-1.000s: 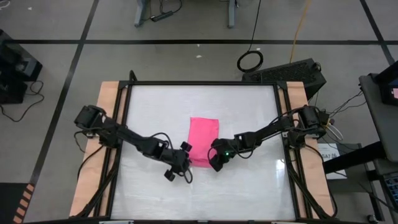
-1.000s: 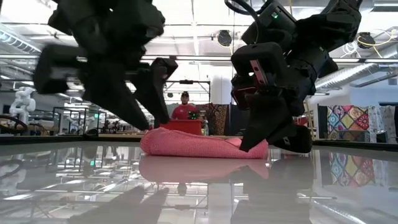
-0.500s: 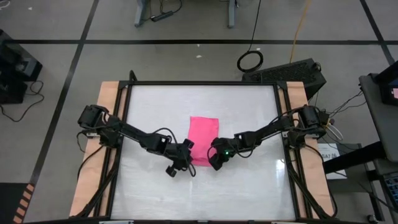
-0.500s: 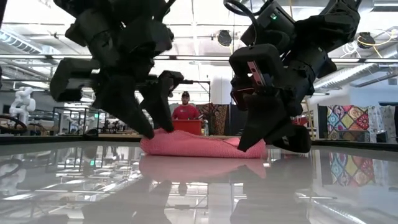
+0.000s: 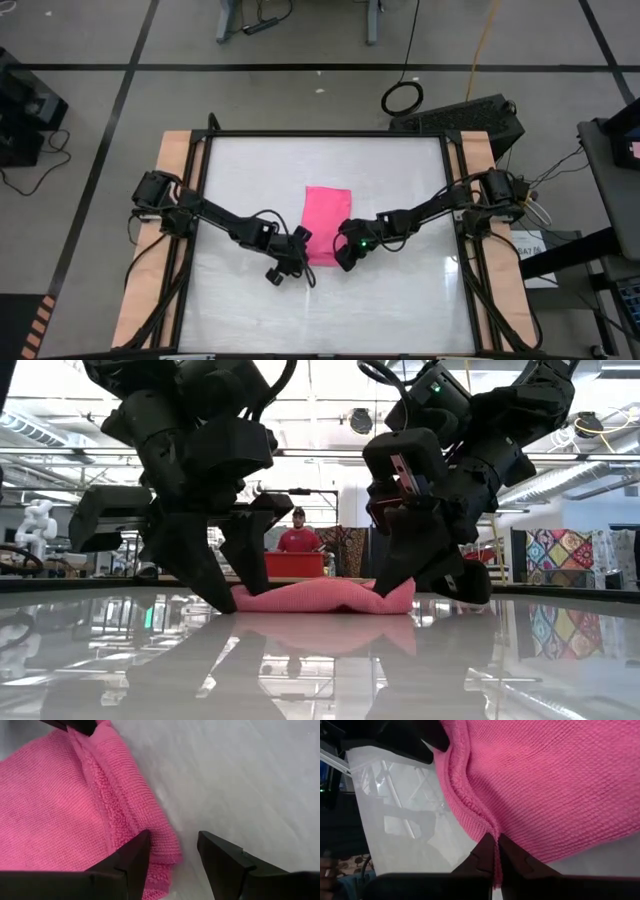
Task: Roll towel
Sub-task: Roll the pink microfiber cloth
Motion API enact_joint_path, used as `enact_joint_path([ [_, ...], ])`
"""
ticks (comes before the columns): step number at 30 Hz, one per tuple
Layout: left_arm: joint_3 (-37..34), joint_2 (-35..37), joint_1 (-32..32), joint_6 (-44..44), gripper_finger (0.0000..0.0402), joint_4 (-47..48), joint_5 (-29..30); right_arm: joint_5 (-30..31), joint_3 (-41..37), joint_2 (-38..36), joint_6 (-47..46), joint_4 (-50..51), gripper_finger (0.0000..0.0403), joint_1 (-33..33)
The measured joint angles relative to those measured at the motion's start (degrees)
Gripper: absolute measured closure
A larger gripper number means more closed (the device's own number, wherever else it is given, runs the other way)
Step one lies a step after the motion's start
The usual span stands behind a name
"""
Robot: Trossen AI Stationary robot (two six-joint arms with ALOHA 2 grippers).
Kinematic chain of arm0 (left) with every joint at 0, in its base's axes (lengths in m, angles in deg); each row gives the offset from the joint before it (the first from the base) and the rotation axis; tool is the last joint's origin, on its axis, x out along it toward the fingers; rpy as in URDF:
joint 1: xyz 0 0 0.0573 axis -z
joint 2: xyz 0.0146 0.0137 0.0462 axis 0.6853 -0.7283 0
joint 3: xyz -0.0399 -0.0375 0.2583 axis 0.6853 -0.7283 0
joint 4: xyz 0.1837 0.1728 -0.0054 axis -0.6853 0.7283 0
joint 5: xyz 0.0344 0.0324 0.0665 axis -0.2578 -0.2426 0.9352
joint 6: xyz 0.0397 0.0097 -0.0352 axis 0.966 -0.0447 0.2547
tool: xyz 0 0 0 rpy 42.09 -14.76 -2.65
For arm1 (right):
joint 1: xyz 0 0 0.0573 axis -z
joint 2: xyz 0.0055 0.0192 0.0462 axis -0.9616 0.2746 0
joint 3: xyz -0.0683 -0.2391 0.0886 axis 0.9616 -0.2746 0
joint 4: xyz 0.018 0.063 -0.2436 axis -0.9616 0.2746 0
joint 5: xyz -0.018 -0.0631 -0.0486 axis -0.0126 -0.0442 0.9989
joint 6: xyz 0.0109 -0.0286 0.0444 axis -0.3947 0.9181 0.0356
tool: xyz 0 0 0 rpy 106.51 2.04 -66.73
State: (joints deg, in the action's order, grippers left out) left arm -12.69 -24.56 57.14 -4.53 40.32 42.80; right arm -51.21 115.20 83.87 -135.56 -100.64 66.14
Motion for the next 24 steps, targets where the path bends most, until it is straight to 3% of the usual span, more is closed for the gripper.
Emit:
enact_joint_path([
  [6,0.0,-0.11,-2.01,-4.51,0.0239,0.11,-1.53,-1.57,0.0,0.0,0.95,-0.12,0.0399,-0.02],
  [12,-0.02,-0.22,-3.97,-6.01,0.0337,0.52,-2.87,-1.93,0.0,-1.02,5.0,1.26,0.0385,-0.91],
  [15,-0.04,-0.22,-4.37,-6.02,0.0388,1.2,-3.7,1.95,0.0,-3.52,7.96,5.07,0.0349,-1.84],
  [20,-0.04,-0.22,-5.14,-8.19,0.0391,1.43,-5.77,11.6,0.0,-8.99,14.28,11.94,0.0263,-4.09],
  [24,-0.17,-0.31,-6.64,-11.42,0.0396,0.44,-9.46,19.65,0.0,-12.45,25.08,12.71,0.0208,-7.61],
])
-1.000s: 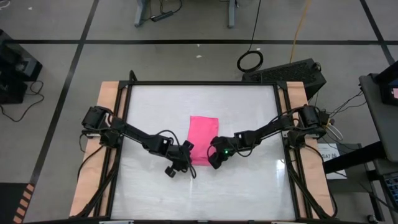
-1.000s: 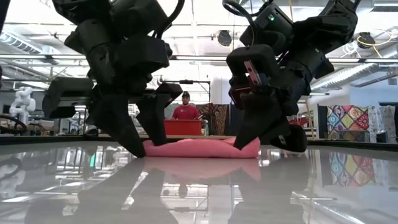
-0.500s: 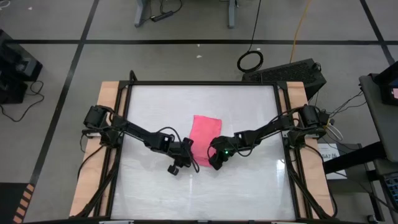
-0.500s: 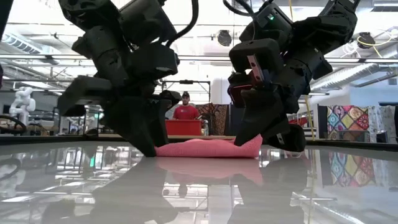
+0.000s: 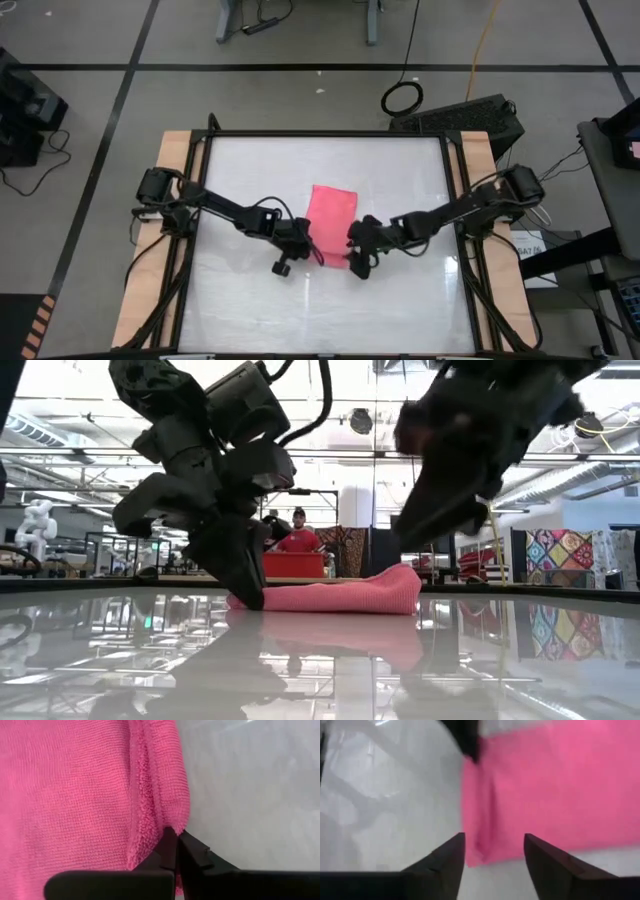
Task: Roll towel
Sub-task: Roll the pink microfiber cloth
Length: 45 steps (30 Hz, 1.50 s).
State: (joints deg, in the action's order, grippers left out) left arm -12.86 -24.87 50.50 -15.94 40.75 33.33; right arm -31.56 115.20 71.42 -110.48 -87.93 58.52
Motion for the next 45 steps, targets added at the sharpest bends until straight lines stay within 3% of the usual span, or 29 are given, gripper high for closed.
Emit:
enact_joint_path([
  [6,-0.11,-0.17,-3.47,-5.77,0.0397,-1.39,-8.63,10.33,0.0,-0.35,18.66,-4.67,0.019,-7.43],
  [11,-0.13,-0.22,-6.42,-9.19,0.0397,-1.53,-14.67,15.5,0.0,2.36,26.14,-6.32,0.0195,-10.66],
  [22,-0.13,-0.15,-10.47,-14.28,0.0398,-3.02,-23.4,16.82,0.26,9.41,30.54,-9.55,0.0195,-10.99],
  [26,-0.12,-0.13,-11.56,-16.51,0.0398,-3.09,-26.38,19.69,0.44,11.04,30.59,-8.96,0.0195,-10.77],
  [35,-0.07,-0.09,-13.64,-21.21,0.0398,-5.38,-31.64,19.39,0.44,14.32,28.42,-10.17,0.0199,-8.54],
  [41,-0.02,0.0,-15.24,-24.86,0.0398,-8.27,-33.8,19.37,0.46,15.05,27.92,-12.13,0.0238,-7.71],
  [45,0.0,0.0,-15.71,-25.76,0.0398,-6.94,-34.34,27.81,0.35,14.41,23.56,-10.25,0.0272,-7.75],
])
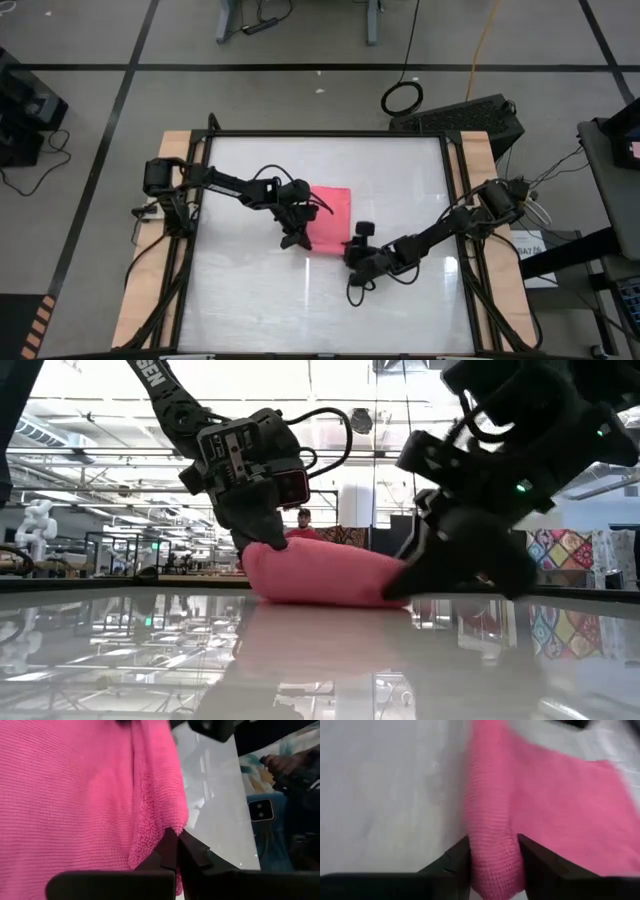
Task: Roll towel
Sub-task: Roll the pink microfiber cloth
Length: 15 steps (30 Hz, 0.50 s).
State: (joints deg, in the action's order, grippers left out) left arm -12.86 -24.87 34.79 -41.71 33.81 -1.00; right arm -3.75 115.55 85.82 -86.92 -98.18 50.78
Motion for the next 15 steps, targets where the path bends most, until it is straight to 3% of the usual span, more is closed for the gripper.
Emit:
enact_joint_path([
  [4,0.0,0.0,-0.14,-0.17,0.0398,0.76,-0.35,0.6,0.11,-0.99,0.98,-0.26,0.0273,-0.48],
  [15,0.0,0.0,-0.27,-0.39,0.0398,0.7,-2.11,0.5,0.09,-0.93,4.13,0.92,0.0212,-1.65],
])
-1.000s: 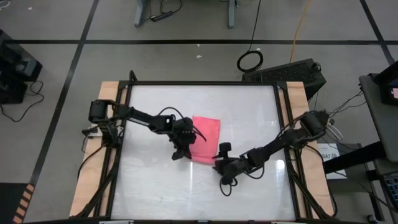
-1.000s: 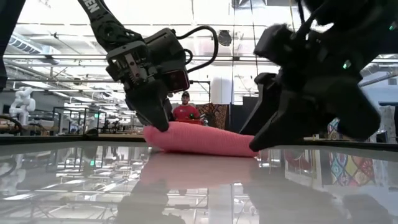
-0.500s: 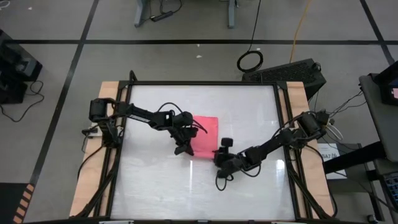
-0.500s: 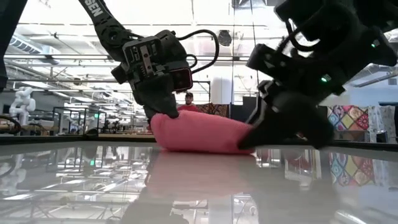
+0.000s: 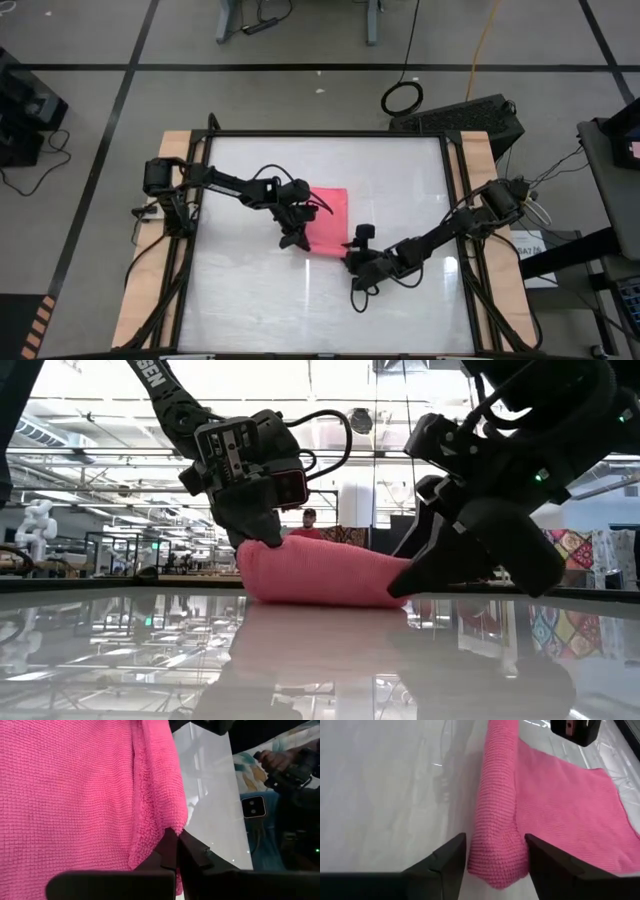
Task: Roll towel
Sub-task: Roll the pink microfiber cloth
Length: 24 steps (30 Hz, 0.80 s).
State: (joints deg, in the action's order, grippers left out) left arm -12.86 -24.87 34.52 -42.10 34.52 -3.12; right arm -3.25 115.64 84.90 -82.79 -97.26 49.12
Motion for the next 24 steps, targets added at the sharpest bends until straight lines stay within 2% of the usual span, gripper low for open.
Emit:
enact_joint_path([
  [13,0.0,0.02,0.01,-1.44,0.0398,0.17,-2.35,4.94,0.0,0.0,3.02,-1.58,0.0239,-1.93],
  [24,0.0,0.02,0.01,-2.57,0.0398,0.15,-3.69,8.11,0.0,0.0,6.72,-5.03,0.0208,-2.92],
])
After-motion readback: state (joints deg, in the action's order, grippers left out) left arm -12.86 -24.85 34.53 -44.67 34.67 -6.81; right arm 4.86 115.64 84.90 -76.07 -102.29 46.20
